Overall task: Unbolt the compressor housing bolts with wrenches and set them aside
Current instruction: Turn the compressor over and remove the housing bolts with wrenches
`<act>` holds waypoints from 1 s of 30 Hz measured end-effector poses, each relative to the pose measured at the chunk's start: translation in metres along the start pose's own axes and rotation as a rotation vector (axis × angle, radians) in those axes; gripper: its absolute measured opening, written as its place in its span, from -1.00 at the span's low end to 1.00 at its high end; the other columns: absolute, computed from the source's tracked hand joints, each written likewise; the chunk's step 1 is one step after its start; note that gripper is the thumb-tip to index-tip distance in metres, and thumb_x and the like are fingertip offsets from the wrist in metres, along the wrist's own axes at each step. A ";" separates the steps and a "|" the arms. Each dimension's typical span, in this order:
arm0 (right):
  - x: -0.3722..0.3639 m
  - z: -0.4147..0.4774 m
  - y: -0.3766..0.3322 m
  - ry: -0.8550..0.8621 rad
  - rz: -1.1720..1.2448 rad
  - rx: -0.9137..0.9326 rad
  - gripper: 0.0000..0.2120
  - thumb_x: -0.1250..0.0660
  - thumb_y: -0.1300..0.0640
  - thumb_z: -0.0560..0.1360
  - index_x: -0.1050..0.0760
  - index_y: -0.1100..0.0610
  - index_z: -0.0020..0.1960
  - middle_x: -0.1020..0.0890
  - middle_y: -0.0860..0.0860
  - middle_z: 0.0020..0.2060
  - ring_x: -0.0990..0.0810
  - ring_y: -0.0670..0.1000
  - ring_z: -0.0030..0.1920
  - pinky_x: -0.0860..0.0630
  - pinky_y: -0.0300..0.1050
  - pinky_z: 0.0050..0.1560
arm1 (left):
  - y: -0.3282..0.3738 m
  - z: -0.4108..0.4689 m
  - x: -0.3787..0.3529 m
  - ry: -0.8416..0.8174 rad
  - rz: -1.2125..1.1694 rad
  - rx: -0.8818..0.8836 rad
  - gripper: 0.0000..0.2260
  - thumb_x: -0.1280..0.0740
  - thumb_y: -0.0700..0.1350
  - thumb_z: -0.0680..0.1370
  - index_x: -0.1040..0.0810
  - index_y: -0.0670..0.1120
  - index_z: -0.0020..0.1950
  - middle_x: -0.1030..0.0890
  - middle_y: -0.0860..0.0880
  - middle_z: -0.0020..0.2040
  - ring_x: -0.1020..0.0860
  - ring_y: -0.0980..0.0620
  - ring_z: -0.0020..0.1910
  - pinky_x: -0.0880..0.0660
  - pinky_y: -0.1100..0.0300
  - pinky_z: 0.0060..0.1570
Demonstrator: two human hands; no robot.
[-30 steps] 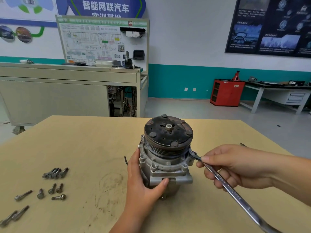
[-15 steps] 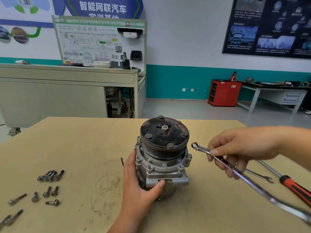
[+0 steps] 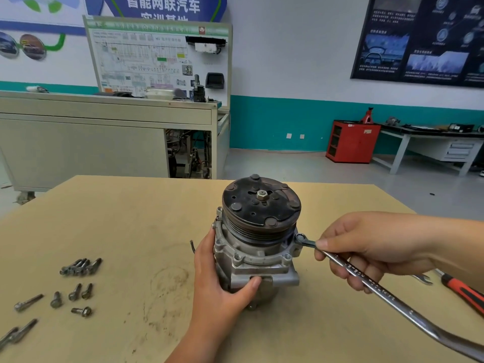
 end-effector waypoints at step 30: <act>0.019 0.003 -0.012 0.149 -0.542 0.032 -0.75 -0.22 -0.05 0.56 -0.58 0.04 -0.15 -0.53 -0.12 -0.48 -0.47 -0.14 -0.49 -0.42 -0.27 -0.39 | 0.001 0.001 0.000 0.019 0.015 0.000 -0.20 -0.45 0.19 0.24 -0.19 0.21 0.42 -0.28 0.02 0.39 -0.32 0.05 0.42 -0.33 -0.13 0.38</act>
Point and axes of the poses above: each hand's wrist, its own z-axis towards the middle knuckle, its own x-axis out of the back of the hand, y = z × x, the point moved 1 cm from there along z, towards the middle knuckle
